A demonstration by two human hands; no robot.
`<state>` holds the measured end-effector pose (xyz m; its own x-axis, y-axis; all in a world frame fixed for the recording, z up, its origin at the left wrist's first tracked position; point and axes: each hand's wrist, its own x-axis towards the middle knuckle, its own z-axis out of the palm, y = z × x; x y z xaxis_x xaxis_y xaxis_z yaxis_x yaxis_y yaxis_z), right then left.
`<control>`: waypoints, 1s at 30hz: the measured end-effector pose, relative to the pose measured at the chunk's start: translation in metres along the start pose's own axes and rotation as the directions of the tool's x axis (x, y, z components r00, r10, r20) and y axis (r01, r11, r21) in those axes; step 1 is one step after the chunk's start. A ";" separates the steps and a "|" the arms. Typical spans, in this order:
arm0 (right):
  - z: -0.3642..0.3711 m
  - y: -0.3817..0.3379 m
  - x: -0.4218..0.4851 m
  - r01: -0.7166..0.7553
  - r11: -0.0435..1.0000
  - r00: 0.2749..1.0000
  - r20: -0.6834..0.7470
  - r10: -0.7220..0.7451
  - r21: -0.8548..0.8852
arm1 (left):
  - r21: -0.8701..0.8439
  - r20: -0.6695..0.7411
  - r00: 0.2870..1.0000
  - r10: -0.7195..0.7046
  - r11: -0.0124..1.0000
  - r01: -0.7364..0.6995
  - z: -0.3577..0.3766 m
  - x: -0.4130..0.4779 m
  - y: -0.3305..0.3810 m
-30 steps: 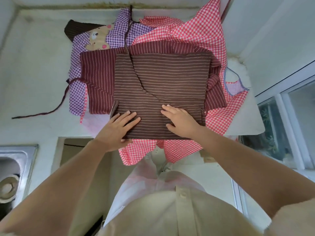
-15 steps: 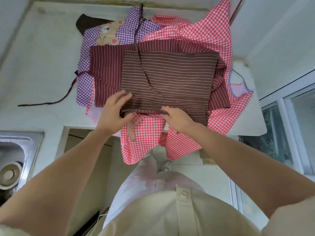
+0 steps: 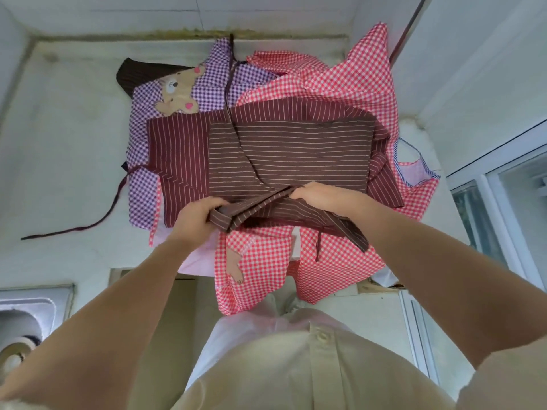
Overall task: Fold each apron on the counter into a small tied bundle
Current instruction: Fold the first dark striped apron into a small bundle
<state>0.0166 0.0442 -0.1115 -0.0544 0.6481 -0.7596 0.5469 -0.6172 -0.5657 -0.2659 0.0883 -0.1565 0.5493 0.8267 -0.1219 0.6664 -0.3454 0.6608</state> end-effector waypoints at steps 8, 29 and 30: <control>-0.043 0.049 -0.028 -0.086 0.932 0.995 -0.026 0.101 0.352 | 0.207 -0.107 0.967 -0.232 0.946 0.250 0.002 0.048 0.006; -0.025 0.084 -0.002 0.226 0.969 0.607 -0.793 -0.061 0.099 | -0.095 -0.232 0.950 -0.211 0.976 0.194 0.001 0.045 -0.002; -0.029 0.075 -0.003 0.253 0.965 0.566 -0.820 -0.090 0.069 | -0.098 -0.273 0.935 -0.225 0.974 0.206 -0.001 0.046 0.001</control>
<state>0.0820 0.0088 -0.1429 0.6051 0.7876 -0.1162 0.4563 -0.4626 -0.7601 -0.2405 0.1267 -0.1606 0.2264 0.9721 -0.0607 0.7123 -0.1228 0.6911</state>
